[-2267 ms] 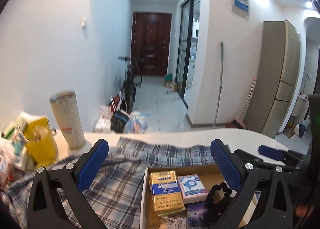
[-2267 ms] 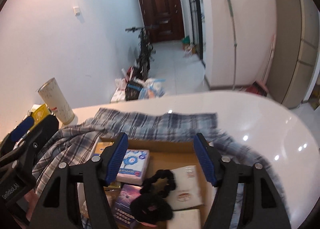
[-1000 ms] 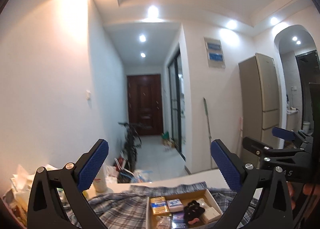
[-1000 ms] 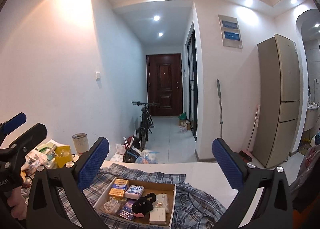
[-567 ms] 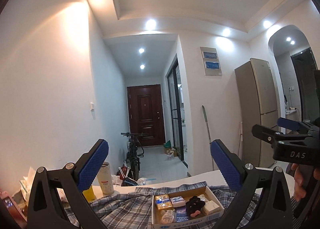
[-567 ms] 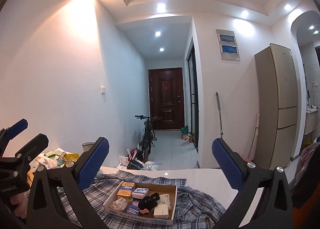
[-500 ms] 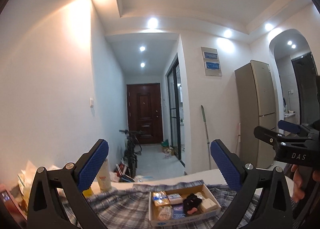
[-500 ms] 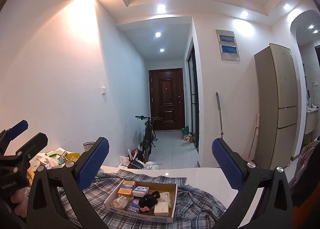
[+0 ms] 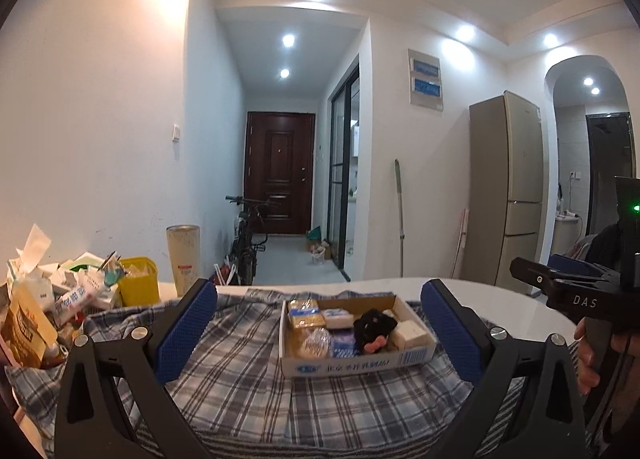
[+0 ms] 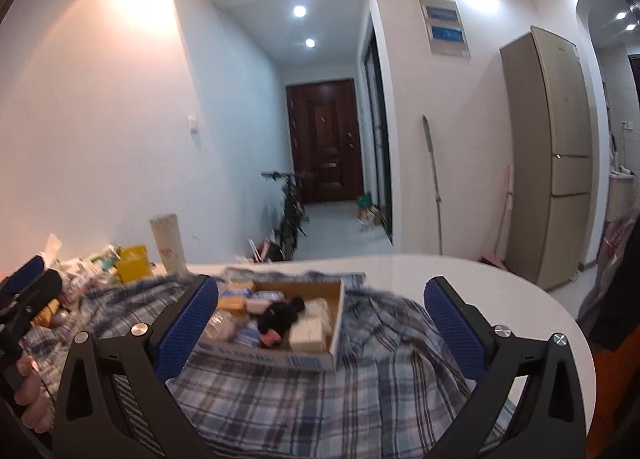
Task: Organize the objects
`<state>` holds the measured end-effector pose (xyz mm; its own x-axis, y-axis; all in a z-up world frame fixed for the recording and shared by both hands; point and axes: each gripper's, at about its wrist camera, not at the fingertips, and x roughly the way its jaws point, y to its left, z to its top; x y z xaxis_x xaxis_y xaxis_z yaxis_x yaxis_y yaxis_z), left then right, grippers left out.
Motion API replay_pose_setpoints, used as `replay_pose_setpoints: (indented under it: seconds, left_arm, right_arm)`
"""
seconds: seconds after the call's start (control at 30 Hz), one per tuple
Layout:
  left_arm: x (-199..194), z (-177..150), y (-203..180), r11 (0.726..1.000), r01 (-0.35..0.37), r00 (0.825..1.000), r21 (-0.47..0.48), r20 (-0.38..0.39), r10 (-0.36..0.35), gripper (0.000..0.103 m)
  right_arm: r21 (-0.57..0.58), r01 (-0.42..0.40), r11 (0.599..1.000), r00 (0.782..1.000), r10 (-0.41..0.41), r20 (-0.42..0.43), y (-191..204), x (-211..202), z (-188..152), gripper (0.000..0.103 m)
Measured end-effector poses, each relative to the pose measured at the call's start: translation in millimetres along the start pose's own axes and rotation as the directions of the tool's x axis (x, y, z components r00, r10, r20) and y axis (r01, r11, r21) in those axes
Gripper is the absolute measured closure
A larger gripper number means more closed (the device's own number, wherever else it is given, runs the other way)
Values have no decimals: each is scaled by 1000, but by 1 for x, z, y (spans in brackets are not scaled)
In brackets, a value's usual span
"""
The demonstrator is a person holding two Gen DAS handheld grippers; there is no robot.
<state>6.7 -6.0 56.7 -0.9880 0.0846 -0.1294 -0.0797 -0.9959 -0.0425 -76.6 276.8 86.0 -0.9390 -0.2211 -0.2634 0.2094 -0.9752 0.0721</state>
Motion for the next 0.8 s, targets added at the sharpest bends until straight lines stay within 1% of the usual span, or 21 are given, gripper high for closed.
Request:
replay_pose_setpoints:
  seconds: [0.07, 0.13, 0.23, 0.33, 0.43, 0.57, 0.63, 0.7, 0.8]
  left_arm:
    - [7, -8, -3, 1000, -15, 1000, -2, -16, 15, 0]
    - [12, -17, -1, 1000, -13, 999, -10, -33, 13, 0]
    - [18, -28, -1, 1000, -9, 999, -18, -53, 8, 0]
    - [24, -33, -1, 1000, -25, 998, -11, -59, 25, 0]
    - [27, -38, -3, 1000, -21, 998, -8, -62, 21, 0]
    - [29, -45, -3, 999, -44, 997, -2, -67, 44, 0]
    - [30, -45, 0, 998, -57, 996, -19, -66, 56, 0]
    - [30, -46, 4, 998, -56, 996, -39, -66, 53, 0]
    - [31, -47, 6, 996, -73, 995, -46, -67, 69, 0]
  right_arm:
    - [-17, 23, 1000, 1000, -23, -15, -1, 4, -9, 0]
    - [-31, 27, 999, 999, -27, -22, -3, 5, -17, 0]
    - [-32, 2, 999, 1000, -2, -17, -4, 4, -28, 0]
    - [-35, -25, 999, 1000, 25, 13, -4, 3, -36, 0]
    - [-45, -33, 998, 999, 35, 36, -3, 4, -40, 0]
    - [-43, -49, 998, 998, 51, 28, -3, 8, -43, 0]
    - [-45, -34, 998, 999, 35, 22, -2, 9, -44, 0]
    - [-55, -5, 998, 1000, 6, 6, 0, 13, -46, 0]
    - [-66, 11, 998, 1000, -12, -17, 1, 16, -49, 0]
